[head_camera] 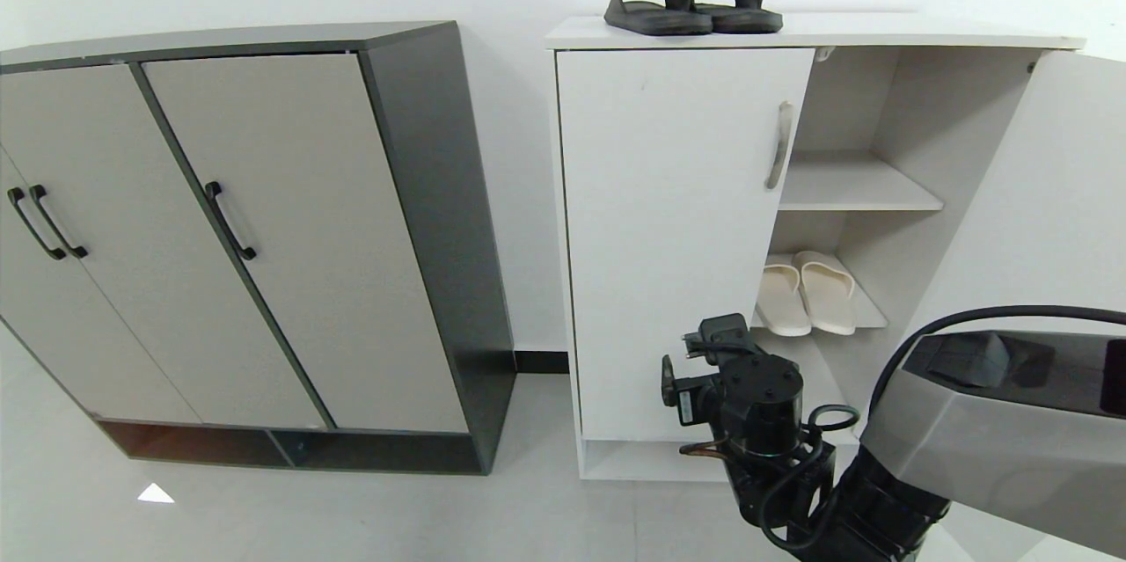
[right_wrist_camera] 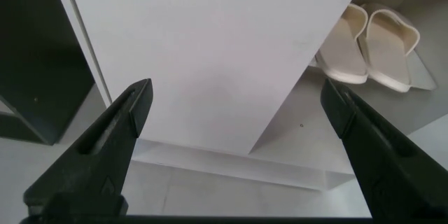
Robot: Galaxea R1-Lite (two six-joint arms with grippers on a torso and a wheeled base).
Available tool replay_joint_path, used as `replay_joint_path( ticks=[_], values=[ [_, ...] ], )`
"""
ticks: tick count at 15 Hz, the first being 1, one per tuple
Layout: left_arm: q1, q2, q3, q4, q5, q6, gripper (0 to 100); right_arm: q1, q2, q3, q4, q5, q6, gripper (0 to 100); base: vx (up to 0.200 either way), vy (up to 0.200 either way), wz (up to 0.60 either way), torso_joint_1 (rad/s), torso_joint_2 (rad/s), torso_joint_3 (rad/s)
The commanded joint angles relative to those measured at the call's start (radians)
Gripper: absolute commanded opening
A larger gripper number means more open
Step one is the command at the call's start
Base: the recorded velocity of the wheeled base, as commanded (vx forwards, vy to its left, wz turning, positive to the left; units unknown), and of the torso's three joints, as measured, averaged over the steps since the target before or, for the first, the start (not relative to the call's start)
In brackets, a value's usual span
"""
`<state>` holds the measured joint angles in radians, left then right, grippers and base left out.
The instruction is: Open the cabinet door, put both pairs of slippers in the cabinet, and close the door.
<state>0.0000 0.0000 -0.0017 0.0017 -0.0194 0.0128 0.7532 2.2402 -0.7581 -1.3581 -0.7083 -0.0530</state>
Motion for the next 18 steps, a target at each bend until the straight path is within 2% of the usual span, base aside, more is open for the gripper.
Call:
replay_joint_path(
  ticks=[1,3,6,18],
  values=[
    [0.000,0.002,0.000,0.000,-0.001,0.000,0,0.000,-0.001,0.000,-0.001,0.001,-0.004,100,0.000,0.000,0.00,0.000,0.00,0.000],
    [0.000,0.002,0.000,0.000,0.001,0.000,0,0.000,-0.002,0.002,-0.003,0.001,-0.002,100,0.000,0.000,0.00,0.001,-0.08,-0.092],
    [0.000,0.002,0.000,0.000,0.001,0.000,0,0.000,-0.002,0.008,-0.010,0.001,-0.004,100,0.000,0.000,0.00,0.025,-0.22,-0.331],
    [0.000,0.002,0.000,0.000,-0.001,-0.002,0,-0.006,-0.001,0.013,-0.010,0.001,-0.004,100,0.000,0.000,0.00,0.111,-0.48,-0.340]
  ],
)
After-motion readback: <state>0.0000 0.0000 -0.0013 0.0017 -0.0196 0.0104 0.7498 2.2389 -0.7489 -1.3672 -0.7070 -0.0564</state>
